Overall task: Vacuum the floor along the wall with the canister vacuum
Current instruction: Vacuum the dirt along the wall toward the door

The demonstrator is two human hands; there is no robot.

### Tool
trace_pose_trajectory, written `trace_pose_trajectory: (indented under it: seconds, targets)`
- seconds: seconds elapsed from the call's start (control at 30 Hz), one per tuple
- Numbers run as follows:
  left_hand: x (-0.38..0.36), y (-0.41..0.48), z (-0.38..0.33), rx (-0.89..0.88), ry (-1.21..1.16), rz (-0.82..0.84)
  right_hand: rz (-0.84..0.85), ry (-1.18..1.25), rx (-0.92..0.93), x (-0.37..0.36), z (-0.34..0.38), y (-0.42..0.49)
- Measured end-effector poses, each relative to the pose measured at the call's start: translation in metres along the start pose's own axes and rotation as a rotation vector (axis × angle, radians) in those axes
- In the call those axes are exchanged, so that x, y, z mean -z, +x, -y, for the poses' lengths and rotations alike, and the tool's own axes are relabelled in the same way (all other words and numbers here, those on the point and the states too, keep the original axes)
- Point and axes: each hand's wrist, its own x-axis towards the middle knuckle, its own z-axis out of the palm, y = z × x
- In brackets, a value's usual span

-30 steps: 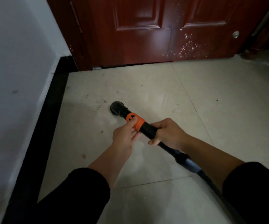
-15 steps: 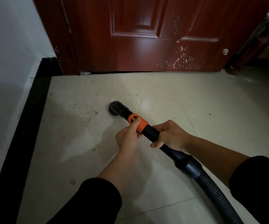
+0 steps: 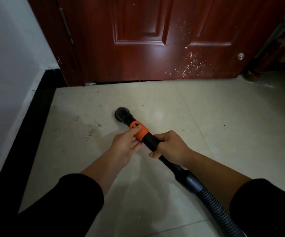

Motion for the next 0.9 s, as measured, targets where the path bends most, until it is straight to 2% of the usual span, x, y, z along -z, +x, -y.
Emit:
trace_pose_trajectory:
  seconds: [0.37,0.7,0.9]
  targets:
    - [-0.045,0.002,0.011,-0.041,0.101,-0.037,-0.076,0.018,-0.018,0.029,-0.021,-0.005]
    - [-0.064,0.021,0.016,-0.042,-0.009,-0.035,-0.087,0.073,-0.013,0.044,-0.027,0.014]
    - [-0.057,0.023,0.012,-0.045,-0.079,-0.027,-0.023,0.152,-0.012,0.047,-0.019,0.018]
